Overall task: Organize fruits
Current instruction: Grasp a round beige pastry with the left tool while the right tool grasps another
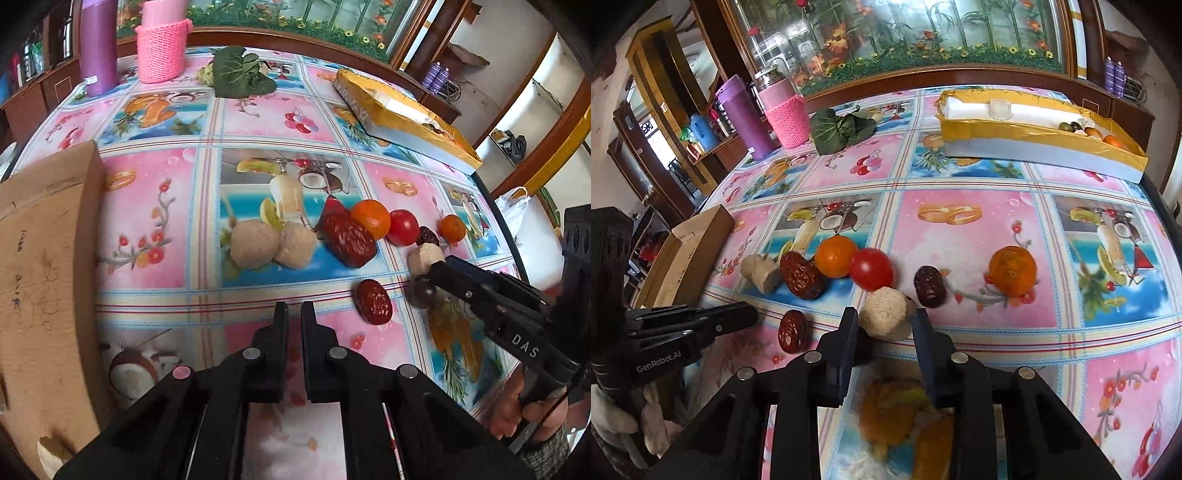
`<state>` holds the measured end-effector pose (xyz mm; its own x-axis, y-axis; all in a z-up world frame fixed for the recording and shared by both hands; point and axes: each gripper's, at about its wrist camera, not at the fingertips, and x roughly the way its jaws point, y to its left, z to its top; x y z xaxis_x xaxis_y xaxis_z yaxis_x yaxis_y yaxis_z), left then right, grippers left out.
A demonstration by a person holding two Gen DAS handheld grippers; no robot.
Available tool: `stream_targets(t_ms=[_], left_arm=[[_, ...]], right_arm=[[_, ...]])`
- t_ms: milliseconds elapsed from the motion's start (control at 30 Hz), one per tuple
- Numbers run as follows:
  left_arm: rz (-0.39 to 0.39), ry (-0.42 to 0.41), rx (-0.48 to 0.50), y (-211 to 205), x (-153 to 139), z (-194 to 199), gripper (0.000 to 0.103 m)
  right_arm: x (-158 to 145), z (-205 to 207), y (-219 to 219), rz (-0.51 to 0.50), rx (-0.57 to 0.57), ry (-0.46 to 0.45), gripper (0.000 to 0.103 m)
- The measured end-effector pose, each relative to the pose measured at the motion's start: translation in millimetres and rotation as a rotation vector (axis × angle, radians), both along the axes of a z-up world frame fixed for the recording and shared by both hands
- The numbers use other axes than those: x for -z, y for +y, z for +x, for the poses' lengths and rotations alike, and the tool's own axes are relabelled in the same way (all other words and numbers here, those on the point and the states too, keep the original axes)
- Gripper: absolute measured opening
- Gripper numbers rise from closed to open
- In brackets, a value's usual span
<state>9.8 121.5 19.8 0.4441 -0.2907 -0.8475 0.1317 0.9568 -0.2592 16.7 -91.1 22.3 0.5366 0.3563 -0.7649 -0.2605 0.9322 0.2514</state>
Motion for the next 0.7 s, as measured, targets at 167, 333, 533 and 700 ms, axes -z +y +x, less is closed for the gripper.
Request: stream_targets(t_ms=[167,333,533,700], left_arm=[[0.011,-0.038,-0.068,10,-11,4,0.011],[0.042,-0.061,-0.053,3,-13,7,0.026],[0.112,-0.068,-0.084,6,-8,23,0.033],[0.115,-0.060,-0.079,5,-2,36,0.037]], right_arm=[[0,-4,-19,-0.016,0.052,0.004,0.033],[-4,-6,-26,-0.023,0.073,-0.017,0.033],[3,3,-14,-0.011,0.048,-0.001,0.045],[9,11,-4,-0.022,0.042,0.004,0.045]])
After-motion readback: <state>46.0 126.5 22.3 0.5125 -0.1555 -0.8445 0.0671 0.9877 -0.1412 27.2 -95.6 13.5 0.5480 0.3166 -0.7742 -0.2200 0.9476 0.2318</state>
